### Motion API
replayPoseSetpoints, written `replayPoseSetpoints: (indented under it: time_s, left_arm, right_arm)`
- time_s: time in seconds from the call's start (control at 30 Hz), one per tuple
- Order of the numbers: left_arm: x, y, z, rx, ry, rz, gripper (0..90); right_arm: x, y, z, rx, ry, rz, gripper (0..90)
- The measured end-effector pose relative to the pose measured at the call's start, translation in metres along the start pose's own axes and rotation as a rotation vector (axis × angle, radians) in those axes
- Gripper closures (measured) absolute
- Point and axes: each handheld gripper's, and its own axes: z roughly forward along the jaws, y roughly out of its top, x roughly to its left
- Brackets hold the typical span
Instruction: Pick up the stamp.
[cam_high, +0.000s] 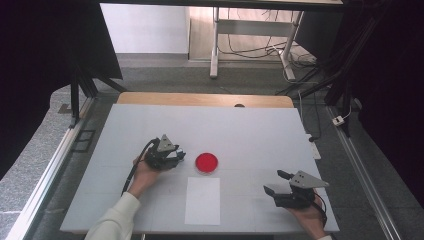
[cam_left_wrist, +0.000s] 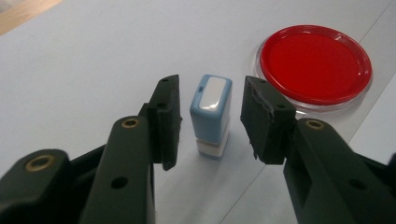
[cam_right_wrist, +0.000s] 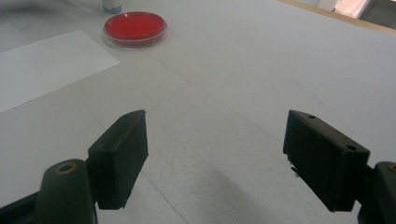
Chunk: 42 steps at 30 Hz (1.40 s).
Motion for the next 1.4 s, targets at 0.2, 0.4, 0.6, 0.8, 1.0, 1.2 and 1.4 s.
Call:
replayPoseSetpoints:
  time_s: [0.2,0.4,0.6,0.8,1.0,1.2,1.4]
  left_arm:
    - [0.001,-0.001,0.001,0.002,0.016,0.012,63.5]
    - [-0.001,0.000,0.001,-0.012,0.010,0.034,70.2]
    - [-0.004,0.001,0.001,-0.022,-0.001,0.058,75.0]
    - [-0.006,0.002,0.001,-0.017,0.013,0.061,76.1]
    - [-0.004,0.002,-0.003,-0.035,0.014,0.042,76.1]
    - [-0.003,0.004,-0.010,-0.060,0.007,0.021,76.1]
    - [-0.005,0.008,-0.019,-0.091,-0.015,-0.003,76.1]
  right_arm:
    - [0.000,0.000,0.000,0.001,-0.002,0.001,21.7]
    - [0.000,-0.001,0.000,0.007,-0.002,0.001,21.7]
    - [0.000,-0.001,0.001,0.011,-0.004,0.000,21.8]
    - [0.000,-0.001,0.001,0.011,-0.005,-0.002,21.8]
    - [0.000,-0.001,0.001,0.007,-0.006,-0.002,21.9]
    - [0.000,-0.001,0.000,0.001,-0.012,0.000,22.1]
    - [0.000,-0.001,0.000,0.000,-0.011,-0.003,22.1]
